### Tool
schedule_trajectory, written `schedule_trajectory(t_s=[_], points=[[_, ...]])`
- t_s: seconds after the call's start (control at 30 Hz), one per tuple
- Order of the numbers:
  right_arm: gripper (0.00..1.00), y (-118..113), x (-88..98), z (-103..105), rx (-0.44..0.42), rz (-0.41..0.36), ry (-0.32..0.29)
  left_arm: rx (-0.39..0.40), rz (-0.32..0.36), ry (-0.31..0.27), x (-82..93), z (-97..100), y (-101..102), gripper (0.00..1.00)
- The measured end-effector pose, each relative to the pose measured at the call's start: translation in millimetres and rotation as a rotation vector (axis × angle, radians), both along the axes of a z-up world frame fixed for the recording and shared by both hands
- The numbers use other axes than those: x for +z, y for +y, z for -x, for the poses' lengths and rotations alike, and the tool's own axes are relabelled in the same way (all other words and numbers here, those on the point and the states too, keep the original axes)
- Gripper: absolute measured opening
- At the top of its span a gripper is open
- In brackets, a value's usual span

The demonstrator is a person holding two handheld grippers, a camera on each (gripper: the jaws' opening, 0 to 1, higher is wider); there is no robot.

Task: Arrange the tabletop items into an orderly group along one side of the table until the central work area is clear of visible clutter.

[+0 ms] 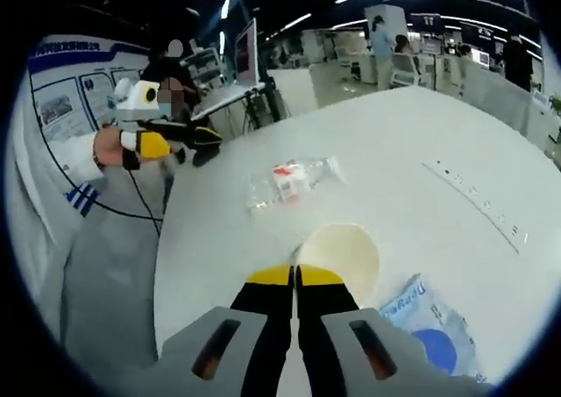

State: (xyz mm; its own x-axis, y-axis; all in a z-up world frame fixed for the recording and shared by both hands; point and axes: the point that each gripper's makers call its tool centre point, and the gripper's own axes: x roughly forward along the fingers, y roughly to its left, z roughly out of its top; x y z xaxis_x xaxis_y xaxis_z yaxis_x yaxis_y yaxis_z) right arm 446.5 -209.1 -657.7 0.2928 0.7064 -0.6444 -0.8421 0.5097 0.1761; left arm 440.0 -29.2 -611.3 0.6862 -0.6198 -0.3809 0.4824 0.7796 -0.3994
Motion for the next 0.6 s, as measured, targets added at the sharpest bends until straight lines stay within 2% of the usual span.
schedule_trajectory(t_s=[0.33, 0.6], points=[[0.0, -10.4, -9.4, -15.0, 0.126, 0.215, -0.106, 0.008, 0.008, 0.004, -2.8, -0.6, 2.6, 0.8], [0.0, -10.0, -13.5, -22.8, 0.188, 0.283, -0.147, 0.019, 0.012, 0.009, -5.6, 0.0, 6.2, 0.8]])
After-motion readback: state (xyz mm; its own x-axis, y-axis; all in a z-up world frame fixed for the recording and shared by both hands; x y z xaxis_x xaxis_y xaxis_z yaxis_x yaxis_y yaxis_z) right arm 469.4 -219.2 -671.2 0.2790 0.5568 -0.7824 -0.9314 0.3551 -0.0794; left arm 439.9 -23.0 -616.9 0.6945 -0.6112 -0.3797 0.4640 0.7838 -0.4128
